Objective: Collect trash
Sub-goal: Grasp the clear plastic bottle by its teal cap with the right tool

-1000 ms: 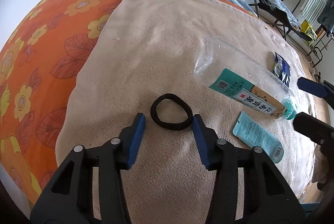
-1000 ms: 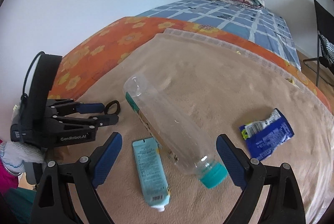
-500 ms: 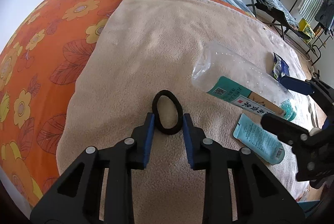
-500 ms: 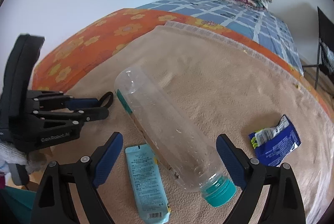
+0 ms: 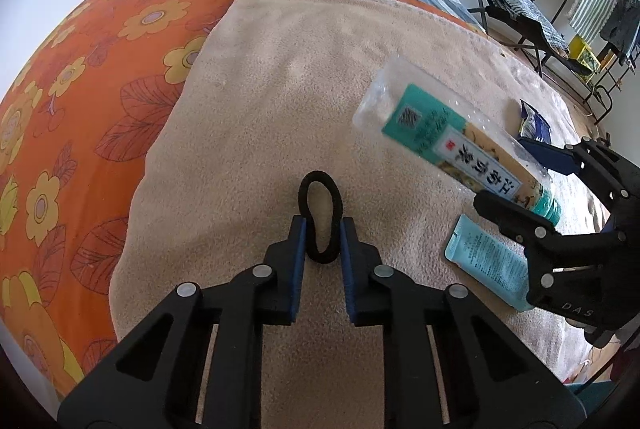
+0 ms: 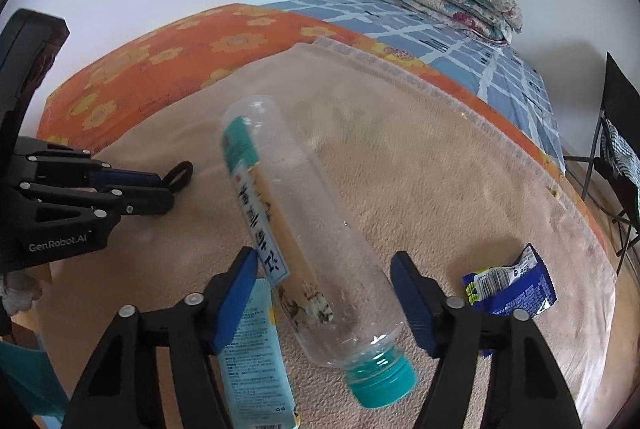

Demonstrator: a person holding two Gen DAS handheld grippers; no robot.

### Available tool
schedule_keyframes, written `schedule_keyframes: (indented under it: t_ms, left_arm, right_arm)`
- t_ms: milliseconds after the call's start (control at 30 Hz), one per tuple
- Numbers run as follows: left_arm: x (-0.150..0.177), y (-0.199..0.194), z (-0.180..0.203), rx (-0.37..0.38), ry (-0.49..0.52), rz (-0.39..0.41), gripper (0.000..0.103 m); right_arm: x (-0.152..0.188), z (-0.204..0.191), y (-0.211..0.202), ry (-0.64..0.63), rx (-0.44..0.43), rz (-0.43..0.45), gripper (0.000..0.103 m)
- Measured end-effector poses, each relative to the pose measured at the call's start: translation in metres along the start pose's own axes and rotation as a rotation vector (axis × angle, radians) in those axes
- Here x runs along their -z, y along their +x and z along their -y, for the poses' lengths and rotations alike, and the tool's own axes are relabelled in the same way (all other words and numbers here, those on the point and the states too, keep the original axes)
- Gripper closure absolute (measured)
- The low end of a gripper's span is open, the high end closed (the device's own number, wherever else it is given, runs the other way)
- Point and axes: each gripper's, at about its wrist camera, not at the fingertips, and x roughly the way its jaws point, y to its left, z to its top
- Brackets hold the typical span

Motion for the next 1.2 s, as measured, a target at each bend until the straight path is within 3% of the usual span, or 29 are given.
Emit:
schedule_keyframes:
  t_ms: [200,600,933,1200]
  left_arm:
    - [-0.002,-0.007,0.0,-0.001,-0.004,0.02,0.088]
    - [-0.002,-0.032,0.015,0.013,0.023,0.062,0.088]
    - [0.009,-0.077,0.036,0.03,0.059,0.11,0.088]
    - [0.038,-0.117,0.053,0.04,0.099,0.133,0.088]
  right_arm:
    - [0.0,0.001,-0.014,0.011,-0.01,0.034,0.043]
    - [0.013,0.013,-0.056,0.046,-0.011,0.084,0.043]
    - [0.036,0.016,-0.131,0.049,0.012,0.153,0.043]
    - [0.071,0.007,-0.2,0.065,0.015,0.22,0.045]
